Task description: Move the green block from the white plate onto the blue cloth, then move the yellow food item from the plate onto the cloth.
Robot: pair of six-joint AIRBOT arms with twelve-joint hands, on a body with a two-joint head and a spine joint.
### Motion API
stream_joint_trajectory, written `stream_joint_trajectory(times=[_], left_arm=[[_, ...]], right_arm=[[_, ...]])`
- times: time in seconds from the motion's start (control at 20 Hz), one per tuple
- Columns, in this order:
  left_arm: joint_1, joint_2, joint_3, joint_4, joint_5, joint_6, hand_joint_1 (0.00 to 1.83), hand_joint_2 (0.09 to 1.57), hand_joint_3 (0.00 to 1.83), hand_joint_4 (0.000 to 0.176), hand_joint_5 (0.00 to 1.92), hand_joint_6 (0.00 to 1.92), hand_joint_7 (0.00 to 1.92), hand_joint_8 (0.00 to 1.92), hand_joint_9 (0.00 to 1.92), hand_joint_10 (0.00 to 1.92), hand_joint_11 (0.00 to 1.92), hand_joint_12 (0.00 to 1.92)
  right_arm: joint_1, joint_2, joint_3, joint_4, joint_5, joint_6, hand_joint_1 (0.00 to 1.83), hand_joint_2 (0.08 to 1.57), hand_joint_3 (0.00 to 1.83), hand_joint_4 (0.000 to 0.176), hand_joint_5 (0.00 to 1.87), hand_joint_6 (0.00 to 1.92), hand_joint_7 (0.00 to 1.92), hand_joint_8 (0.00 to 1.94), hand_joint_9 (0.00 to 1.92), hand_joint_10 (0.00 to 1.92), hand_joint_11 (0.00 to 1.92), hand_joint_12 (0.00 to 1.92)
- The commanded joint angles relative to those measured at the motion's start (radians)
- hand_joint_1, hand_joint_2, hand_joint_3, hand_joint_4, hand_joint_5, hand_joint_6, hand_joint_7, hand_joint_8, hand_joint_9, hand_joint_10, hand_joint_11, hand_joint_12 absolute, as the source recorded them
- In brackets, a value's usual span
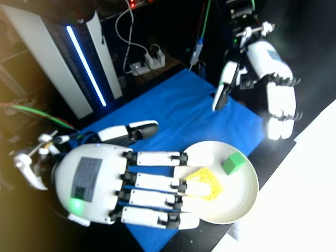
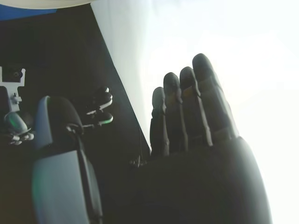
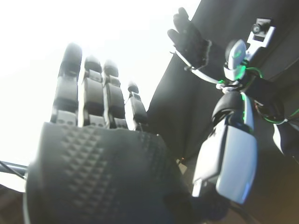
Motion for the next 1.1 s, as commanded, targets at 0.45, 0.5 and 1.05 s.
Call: stream_joint_trajectory(times=[0.45,0.5,1.05], left_arm=[[-0.008,-0.117,0.122,0.028,0.032,-0.002,0.94,0.85,0.00,0.000,0.49,0.00,0.50,0.00,0.46,0.00,0.25,0.50],[-0.007,-0.124,0.130,0.028,0.041,-0.002,0.93,0.84,0.00,0.020,0.50,0.00,0.53,0.00,0.48,0.00,0.25,0.56],[-0.002,-0.176,0.202,0.029,0.091,-0.002,0.93,0.84,0.00,0.027,0.51,0.00,0.56,0.00,0.48,0.00,0.19,0.58]], right_arm=[[0.016,-0.015,-0.026,-0.017,0.140,0.005,0.37,0.90,0.00,0.045,0.11,0.00,0.32,0.00,0.30,0.01,0.00,1.11],[0.016,-0.015,-0.034,-0.023,0.148,0.005,0.36,0.93,0.00,0.015,0.19,0.00,0.40,0.01,0.40,0.03,0.04,1.20],[0.015,0.000,-0.154,-0.116,0.255,0.005,0.45,1.42,0.01,0.000,0.65,1.69,0.76,1.84,0.76,1.92,0.76,1.92]])
